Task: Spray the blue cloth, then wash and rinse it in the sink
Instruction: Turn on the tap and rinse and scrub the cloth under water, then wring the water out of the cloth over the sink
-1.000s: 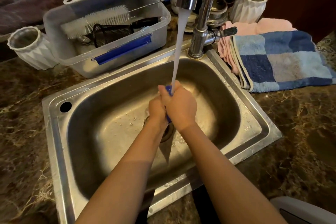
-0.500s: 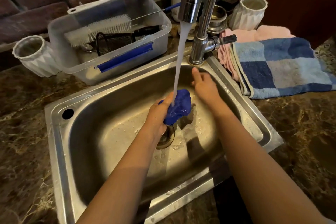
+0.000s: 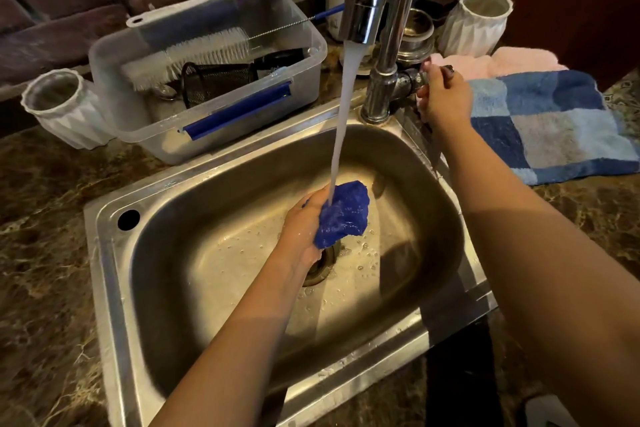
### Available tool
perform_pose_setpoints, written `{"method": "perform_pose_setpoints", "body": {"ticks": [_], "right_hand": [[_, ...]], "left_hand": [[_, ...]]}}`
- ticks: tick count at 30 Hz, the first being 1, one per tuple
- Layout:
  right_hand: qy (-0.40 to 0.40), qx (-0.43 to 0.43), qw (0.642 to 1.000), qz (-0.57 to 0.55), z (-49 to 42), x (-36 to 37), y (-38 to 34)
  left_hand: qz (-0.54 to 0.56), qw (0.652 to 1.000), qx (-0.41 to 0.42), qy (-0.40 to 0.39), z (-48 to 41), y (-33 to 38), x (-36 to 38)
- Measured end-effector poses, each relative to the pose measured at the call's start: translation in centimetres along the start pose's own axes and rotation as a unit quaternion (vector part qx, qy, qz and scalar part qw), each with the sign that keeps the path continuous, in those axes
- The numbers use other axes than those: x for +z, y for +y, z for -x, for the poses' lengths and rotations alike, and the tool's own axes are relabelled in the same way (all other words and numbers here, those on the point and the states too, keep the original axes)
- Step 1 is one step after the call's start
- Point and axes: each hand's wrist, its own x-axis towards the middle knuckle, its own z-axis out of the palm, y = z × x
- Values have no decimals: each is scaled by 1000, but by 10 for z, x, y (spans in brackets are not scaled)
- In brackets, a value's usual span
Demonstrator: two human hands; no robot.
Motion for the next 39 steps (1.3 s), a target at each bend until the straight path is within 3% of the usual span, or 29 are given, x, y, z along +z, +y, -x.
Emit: {"method": "perform_pose_setpoints", "body": {"ticks": [9,14,21,25,27,29,31,34,39], "right_hand": [[-63,-90,991,74,-11,-9,-3],[-21,-141,976,163,-10,-4,0],[16,-91,980,176,-5,1,1],[83,-108,981,137,71,5,9],[-26,-180,972,151,128,8,20],[-197,-232,939,160,172,15,29],[-294,-259,905,168,193,23,37],[-286,-269,901,185,199,30,39],[-225,-240,908,260,205,34,28]], "left_hand": [[4,1000,-3,4,1,3,-3],[7,1000,7,16,-1,3,-5],[14,999,8,41,0,2,-5],[51,997,-28,54,4,6,-6],[56,995,-49,61,8,8,-7],[61,994,-66,54,14,13,-8],[72,994,-71,38,26,20,-7],[60,996,-42,60,39,24,-3],[-87,975,103,175,43,14,0]]}}
